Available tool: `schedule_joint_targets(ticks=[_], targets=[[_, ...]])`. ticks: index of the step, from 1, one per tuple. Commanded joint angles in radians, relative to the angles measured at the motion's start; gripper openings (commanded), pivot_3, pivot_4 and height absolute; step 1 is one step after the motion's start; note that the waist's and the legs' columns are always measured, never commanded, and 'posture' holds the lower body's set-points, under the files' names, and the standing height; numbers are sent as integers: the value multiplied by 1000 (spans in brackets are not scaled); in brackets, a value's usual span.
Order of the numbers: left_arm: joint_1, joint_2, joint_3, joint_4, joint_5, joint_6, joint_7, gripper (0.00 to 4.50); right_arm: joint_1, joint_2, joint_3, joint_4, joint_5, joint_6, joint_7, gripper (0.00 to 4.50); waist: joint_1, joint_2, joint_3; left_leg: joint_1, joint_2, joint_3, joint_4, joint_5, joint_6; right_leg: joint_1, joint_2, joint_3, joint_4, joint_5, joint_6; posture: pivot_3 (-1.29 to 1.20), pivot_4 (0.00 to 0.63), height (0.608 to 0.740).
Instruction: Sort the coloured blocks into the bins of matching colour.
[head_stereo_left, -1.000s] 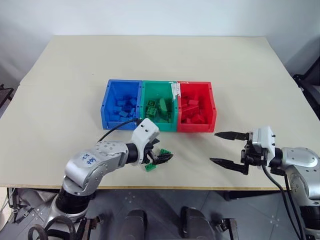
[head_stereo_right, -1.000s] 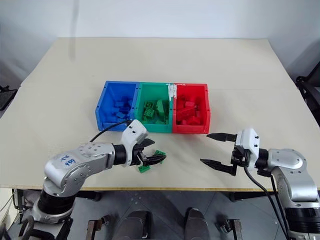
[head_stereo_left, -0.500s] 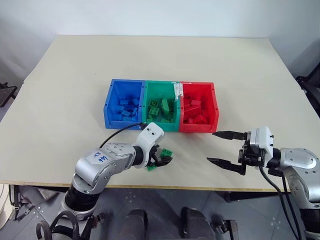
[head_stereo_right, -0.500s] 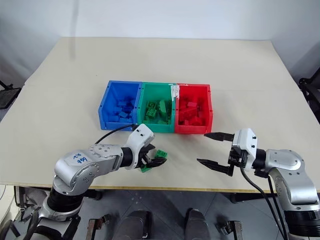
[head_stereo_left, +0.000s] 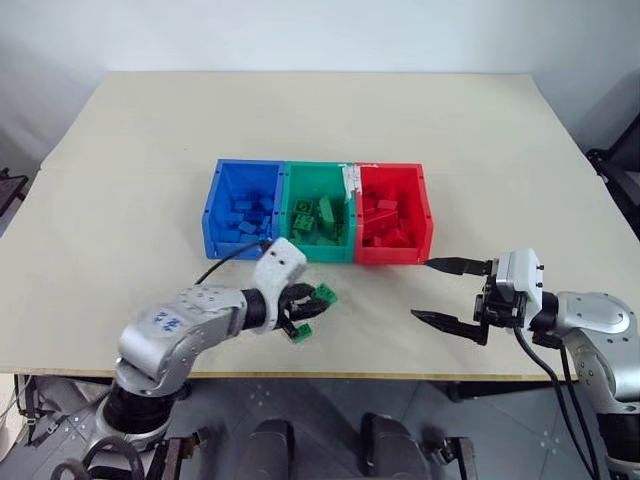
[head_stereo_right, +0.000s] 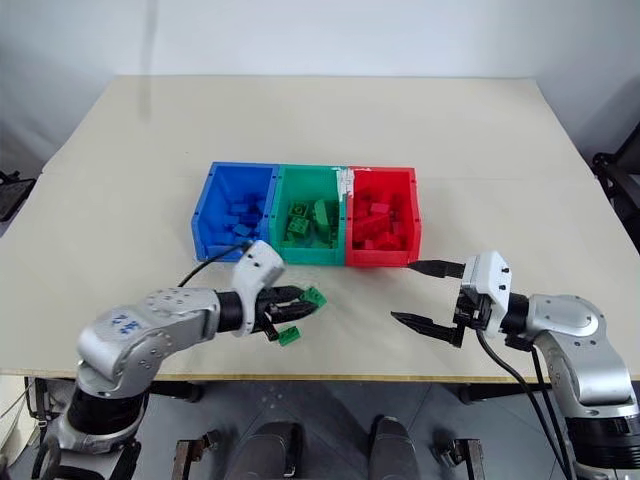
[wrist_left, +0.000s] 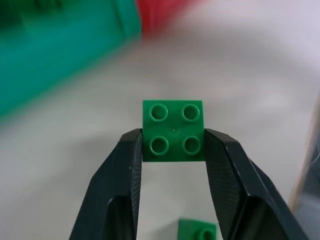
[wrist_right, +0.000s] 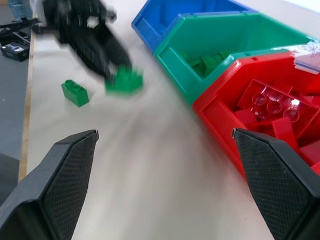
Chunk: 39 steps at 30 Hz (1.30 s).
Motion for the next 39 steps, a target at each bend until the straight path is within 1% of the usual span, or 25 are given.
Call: schedule_joint_targets(ticks=[1,2,4,7,8,10,13,14,16,17,18,22,24,25,28,30,32,33,34,36,39], targets=[[-1,11,75,38,-8,-217,-102,1486,2,37,-61,-65,84,21,-52,4500,3,0,0,0,0,0,0,0,0,0,0,0,0,0,0,0,150,740],[-3,10,83,56,-3,-253,-110,1486,2,43,-69,-74,96,29,-69,4500,5,0,0,0,0,0,1,0,0,1,0,0,0,0,0,0,150,740],[-76,-24,101,158,34,-373,-94,1486,-15,82,-97,-106,115,33,-152,4500,9,0,0,0,0,0,2,0,1,1,0,0,0,0,1,0,150,740],[-151,-51,73,281,96,-501,-94,1486,-26,125,-121,-134,121,40,-248,4500,7,0,0,-2,-1,-1,6,0,1,1,0,-1,0,1,1,0,150,740],[-190,-71,45,351,131,-552,-93,1486,-16,137,-126,-144,109,32,-270,4500,5,0,0,-2,-1,-1,5,-1,1,1,0,-1,1,1,1,0,150,740],[-251,-107,11,465,183,-644,-87,1486,3,150,-126,-157,83,7,-294,4500,8,0,0,-1,-1,-1,5,-1,2,1,0,-1,1,1,1,0,150,740],[-329,-131,-33,626,265,-748,-85,1486,30,153,-135,-179,81,6,-314,4500,5,0,0,-2,-1,0,5,-1,3,1,0,-1,0,1,2,0,150,740],[-344,-137,-36,662,276,-767,-86,1486,36,151,-139,-183,81,5,-317,4500,3,0,0,-2,-1,1,5,-2,3,1,0,0,0,1,2,0,150,740],[-368,-152,-24,724,251,-771,-120,1486,55,139,-153,-188,78,-4,-314,4500,0,0,0,-2,-1,1,5,-2,4,0,0,0,0,1,2,0,150,740],[-375,-158,-19,744,241,-772,-135,2211,62,136,-157,-188,76,-8,-311,4500,-1,0,0,-2,-1,1,5,-2,4,0,0,0,0,1,2,0,150,740],[-380,-161,-16,757,236,-775,-146,2451,66,136,-159,-188,75,-11,-309,4500,-2,0,0,-2,-1,1,4,-2,3,0,0,0,0,1,2,0,150,740],[-363,-148,6,730,203,-781,-201,3737,71,136,-141,-171,62,-29,-287,4500,0,0,0,-3,-1,1,4,-2,3,0,0,0,0,1,2,0,150,740],[-306,-93,42,657,165,-743,-246,4385,49,134,-113,-139,53,-41,-253,4500,-5,0,0,-2,-1,2,5,-2,3,0,0,0,0,1,2,0,150,740],[-270,-60,64,616,153,-740,-264,4468,33,131,-98,-119,50,-44,-231,4500,-9,0,0,-2,-1,2,5,-2,3,0,0,0,0,1,2,0,150,740],[-144,46,133,509,113,-738,-325,4468,-15,119,-54,-60,40,-54,-160,4500,-29,0,0,-1,0,2,2,-1,3,0,0,0,0,1,2,0,150,740],[-26,119,207,445,57,-729,-387,4468,-51,109,-16,-11,21,-72,-104,4500,-30,0,0,0,0,2,0,-1,2,-1,0,0,0,1,2,0,150,740],[124,195,295,404,56,-784,-449,4468,-92,101,32,43,-1,-97,-36,4500,-33,0,0,0,1,2,-1,-1,2,-1,0,0,0,1,2,0,150,740],[172,217,322,393,62,-809,-461,4468,-107,100,46,64,-9,-111,-13,4500,-32,0,0,0,0,2,-1,-1,3,-1,0,0,-1,1,1,0,150,740],[248,250,363,374,50,-786,-482,4468,-131,104,62,93,-13,-121,11,4500,-28,0,0,0,1,2,-1,-1,3,-1,0,0,-2,1,1,0,150,740],[358,278,437,347,38,-778,-495,4468,-176,107,89,148,-28,-129,45,4500,-25,0,0,0,1,2,-1,-1,3,-1,0,0,-2,1,1,0,150,740],[478,254,532,360,68,-919,-501,4468,-230,113,118,221,-27,-126,104,4500,-15,-1,0,0,0,1,-1,-2,4,0,-1,0,-2,1,1,0,150,740]])
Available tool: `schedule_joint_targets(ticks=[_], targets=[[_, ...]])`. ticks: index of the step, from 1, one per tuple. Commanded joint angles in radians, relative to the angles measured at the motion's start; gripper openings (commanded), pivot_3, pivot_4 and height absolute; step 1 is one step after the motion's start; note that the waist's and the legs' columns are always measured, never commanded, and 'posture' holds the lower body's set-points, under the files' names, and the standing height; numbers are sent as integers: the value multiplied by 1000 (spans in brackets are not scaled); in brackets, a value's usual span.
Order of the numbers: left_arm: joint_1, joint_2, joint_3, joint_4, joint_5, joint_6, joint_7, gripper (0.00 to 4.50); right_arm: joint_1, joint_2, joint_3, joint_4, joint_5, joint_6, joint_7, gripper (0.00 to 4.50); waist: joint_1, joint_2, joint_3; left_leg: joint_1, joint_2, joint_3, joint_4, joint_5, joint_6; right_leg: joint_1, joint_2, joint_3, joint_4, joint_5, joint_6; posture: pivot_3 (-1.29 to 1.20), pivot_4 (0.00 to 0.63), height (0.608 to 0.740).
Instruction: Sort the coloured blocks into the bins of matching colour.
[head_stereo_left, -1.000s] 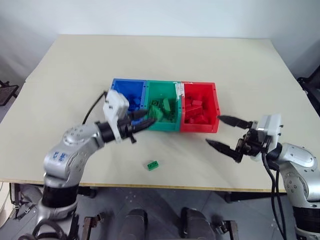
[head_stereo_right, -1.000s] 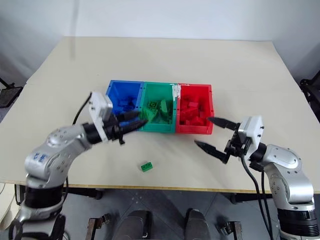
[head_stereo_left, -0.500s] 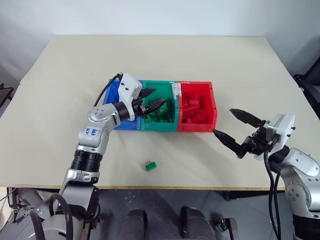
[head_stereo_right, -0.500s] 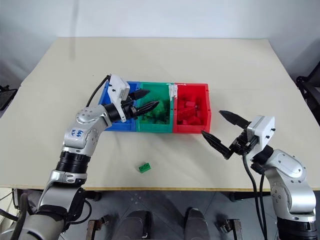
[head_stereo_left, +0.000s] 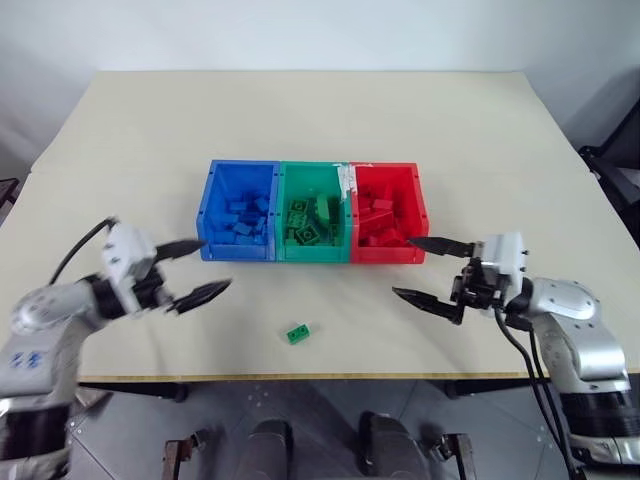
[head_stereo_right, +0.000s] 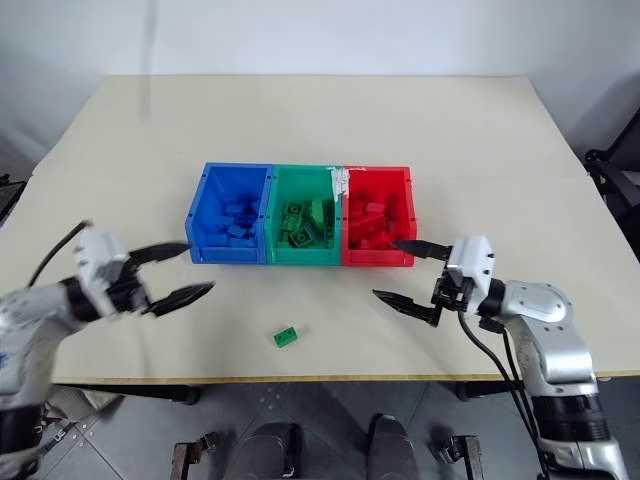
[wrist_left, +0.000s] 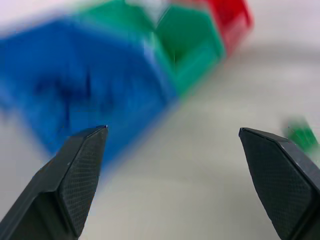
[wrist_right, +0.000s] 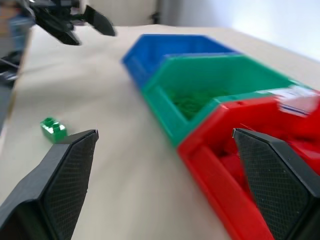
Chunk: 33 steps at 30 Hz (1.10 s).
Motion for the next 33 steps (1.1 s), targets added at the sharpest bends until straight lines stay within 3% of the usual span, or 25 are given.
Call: schedule_joint_targets(ticks=[1,8,13,17,23,28,33], targets=[[84,-17,107,-28,-1,-125,-13,4468,-46,2,18,60,4,-23,75,4500,4,0,0,0,0,0,0,0,0,0,0,0,0,0,0,0,150,740],[141,-51,59,-139,-8,-131,33,4468,-92,-13,35,146,-17,-40,157,4500,11,0,0,0,0,0,0,0,0,0,0,0,0,0,0,0,150,740],[162,2,-178,-376,-47,80,40,4468,-34,-79,1,107,-21,-76,213,4500,13,0,0,0,0,0,-1,0,0,0,0,0,0,0,0,0,150,740],[47,0,-369,-432,56,216,170,4468,52,-136,-33,39,-3,-71,223,4500,18,0,0,0,0,0,-1,0,0,0,0,0,0,0,0,0,150,740],[-149,-80,-607,-387,196,340,320,4468,223,-175,-116,-103,23,-29,156,4500,19,0,0,0,0,0,0,0,-1,0,0,0,1,0,0,0,150,740],[-199,-94,-658,-358,221,398,337,4468,313,-176,-150,-200,34,3,99,4500,12,0,0,0,0,1,0,0,-1,0,1,0,1,0,0,0,150,740],[-219,-60,-681,-359,222,431,300,3275,333,-169,-150,-229,36,11,75,4500,18,0,0,0,0,1,0,0,-1,0,1,1,1,0,0,0,150,740]])
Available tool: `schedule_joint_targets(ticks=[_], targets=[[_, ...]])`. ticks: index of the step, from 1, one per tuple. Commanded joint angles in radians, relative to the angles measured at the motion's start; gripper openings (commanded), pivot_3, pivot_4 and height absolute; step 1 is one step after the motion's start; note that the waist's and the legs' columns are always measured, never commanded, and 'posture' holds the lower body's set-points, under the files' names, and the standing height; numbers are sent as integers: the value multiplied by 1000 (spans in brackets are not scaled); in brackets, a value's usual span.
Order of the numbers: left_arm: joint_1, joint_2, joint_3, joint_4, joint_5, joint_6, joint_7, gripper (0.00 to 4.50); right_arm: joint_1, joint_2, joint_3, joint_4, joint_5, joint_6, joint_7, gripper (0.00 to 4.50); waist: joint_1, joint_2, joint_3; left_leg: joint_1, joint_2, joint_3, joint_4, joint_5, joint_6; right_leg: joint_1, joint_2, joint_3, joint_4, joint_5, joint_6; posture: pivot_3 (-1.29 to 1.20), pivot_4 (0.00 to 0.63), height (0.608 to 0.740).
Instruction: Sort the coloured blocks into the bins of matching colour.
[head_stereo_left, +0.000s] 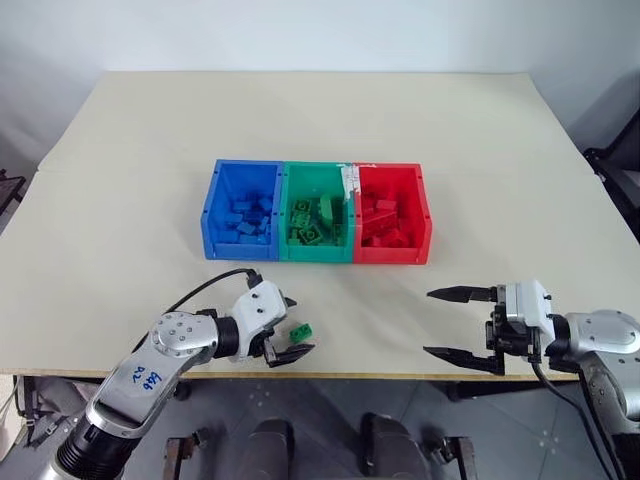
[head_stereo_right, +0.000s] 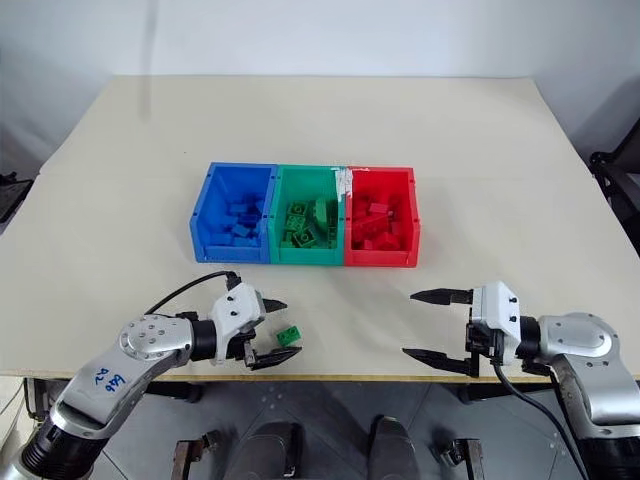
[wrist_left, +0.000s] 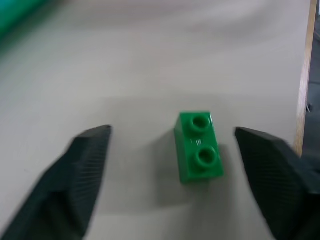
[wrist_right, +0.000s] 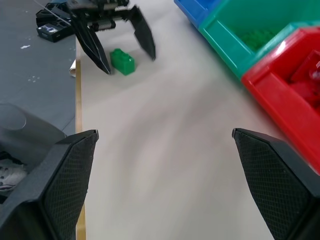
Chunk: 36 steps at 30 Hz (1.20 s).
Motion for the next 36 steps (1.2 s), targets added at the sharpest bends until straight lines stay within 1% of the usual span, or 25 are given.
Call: schedule_joint_targets(ticks=[1,6,7,9,12,14,16,19,21,25,27,28,30,33,36], targets=[[-6,26,-5,-15,2,9,-27,2909,8,-7,-26,-36,21,0,-16,4500,0,0,0,0,0,0,0,0,0,0,0,0,0,0,0,0,150,740],[5,28,13,-7,-8,-45,-54,1343,2,7,-13,-35,21,-5,-31,4500,1,0,0,0,0,0,0,0,0,0,0,0,-1,0,0,0,150,740],[7,23,26,-3,-13,-60,-57,1011,2,10,-12,-36,21,-6,-35,4500,1,0,0,0,0,0,0,0,0,0,0,0,0,0,0,0,150,740],[-2,-19,90,27,-50,-106,-51,468,2,23,-11,-38,24,-7,-51,4500,1,0,0,0,0,0,0,0,0,0,0,0,0,0,0,0,150,740],[-44,-54,184,58,-116,-162,-80,469,2,52,-25,-46,39,-1,-95,4500,1,0,0,0,0,-1,1,0,0,0,0,0,0,0,0,0,150,740],[-114,-94,243,94,-157,-180,-65,469,-3,90,-45,-60,60,11,-156,4500,3,0,0,-1,0,-1,1,0,0,0,0,0,0,0,0,0,150,740],[-189,-128,272,153,-166,-189,-37,469,-17,135,-58,-76,81,24,-228,4500,3,0,0,-1,0,-1,3,0,0,0,0,-1,1,0,0,0,150,740],[-308,-180,262,276,-131,-233,-11,469,-35,218,-85,-86,80,1,-346,4500,3,0,0,-1,0,-2,5,0,0,1,0,-1,2,0,0,0,150,740],[-400,-226,235,392,-91,-294,0,469,-27,260,-92,-92,48,-30,-405,4500,3,0,0,-1,-1,-1,5,0,0,1,0,-1,3,0,0,0,150,740],[-560,-300,188,656,-8,-404,15,469,20,285,-77,-143,19,-42,-452,4500,6,0,0,-2,-1,-1,6,0,0,1,0,-1,2,0,1,0,150,740],[-612,-318,181,761,12,-453,-3,1208,36,274,-73,-159,7,-47,-453,4500,3,0,0,-2,-2,-1,6,0,1,1,0,-1,2,1,1,0,150,740],[-628,-322,182,793,18,-473,-8,1404,41,271,-73,-164,5,-48,-454,4500,0,0,0,-2,-2,-1,6,0,1,1,0,-1,2,1,1,0,150,740],[-643,-322,180,821,26,-499,-31,2044,47,266,-78,-170,6,-48,-456,4500,-6,0,0,-2,-1,0,5,0,1,0,0,0,2,0,1,0,150,740],[-610,-301,198,789,-5,-499,-84,3001,47,260,-72,-170,6,-46,-447,4500,-9,0,0,-1,-1,0,4,0,1,-1,0,0,2,0,1,0,150,740],[-533,-247,231,694,-42,-481,-140,3874,29,252,-51,-150,-1,-48,-423,4500,-12,0,0,-2,-1,0,4,0,1,-1,0,0,2,0,1,0,150,740]])
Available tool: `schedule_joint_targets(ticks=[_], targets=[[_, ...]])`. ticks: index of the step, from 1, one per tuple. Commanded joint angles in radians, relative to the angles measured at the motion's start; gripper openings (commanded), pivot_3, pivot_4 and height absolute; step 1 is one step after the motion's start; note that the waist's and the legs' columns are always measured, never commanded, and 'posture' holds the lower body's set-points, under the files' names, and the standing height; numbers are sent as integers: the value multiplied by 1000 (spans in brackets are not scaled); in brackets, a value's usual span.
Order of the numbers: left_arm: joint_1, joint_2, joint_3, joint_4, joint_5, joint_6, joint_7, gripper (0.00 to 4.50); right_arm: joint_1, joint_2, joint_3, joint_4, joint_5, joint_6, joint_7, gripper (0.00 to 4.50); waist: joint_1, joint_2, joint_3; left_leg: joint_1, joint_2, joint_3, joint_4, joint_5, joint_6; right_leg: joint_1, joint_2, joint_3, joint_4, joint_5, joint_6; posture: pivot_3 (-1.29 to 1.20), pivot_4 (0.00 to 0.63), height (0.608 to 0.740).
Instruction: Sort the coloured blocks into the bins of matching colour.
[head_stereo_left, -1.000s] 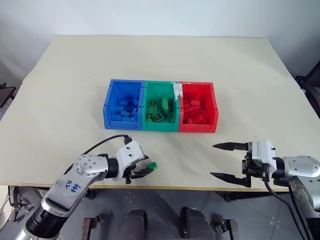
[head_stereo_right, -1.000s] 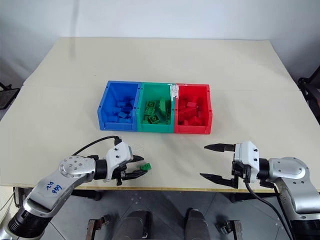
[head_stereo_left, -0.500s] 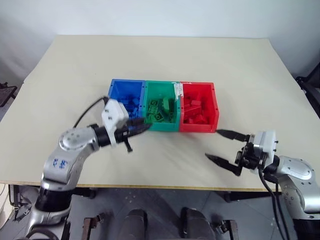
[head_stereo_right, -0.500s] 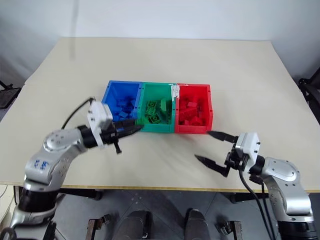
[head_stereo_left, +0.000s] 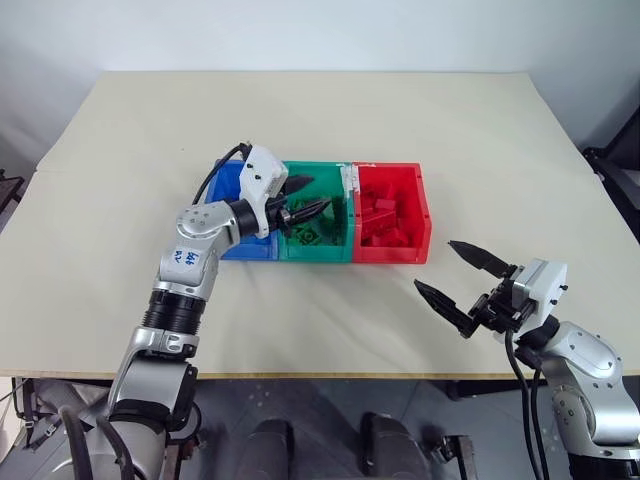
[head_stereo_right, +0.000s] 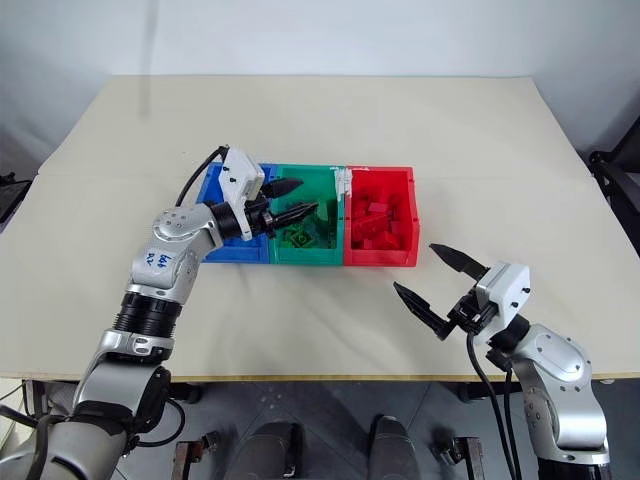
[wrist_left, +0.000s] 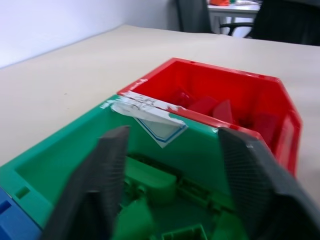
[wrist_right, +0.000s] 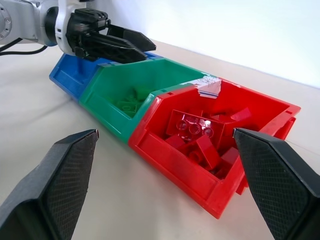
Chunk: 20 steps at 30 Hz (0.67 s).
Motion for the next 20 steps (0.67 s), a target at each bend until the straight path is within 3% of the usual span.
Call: schedule_joint_targets(ticks=[1,6,11,15,20], targets=[[95,82,63,-151,-62,7,-76,3874,-26,-26,19,-9,2,-17,35,4500,-7,0,0,0,0,0,0,0,0,0,0,0,0,0,0,0,150,740],[372,277,229,-370,-152,3,-194,3874,-123,-82,61,111,6,-24,158,4500,-26,0,0,1,1,0,-1,0,0,0,0,1,0,0,0,0,150,740],[665,385,462,-436,-211,-9,-242,3874,-228,-123,98,272,-15,-68,291,4500,-14,0,0,1,1,0,-3,0,0,0,0,0,-1,0,-1,0,150,740],[812,377,565,-471,-182,-29,-176,3874,-320,-131,102,408,-31,-105,346,4500,-2,0,0,1,1,-1,-2,-1,1,1,0,0,-2,0,-1,0,150,740],[835,313,577,-549,-188,-61,-74,3874,-362,-119,96,484,-39,-131,366,4500,8,0,0,1,1,-1,-2,-1,1,1,0,0,-1,0,-1,0,150,740]])
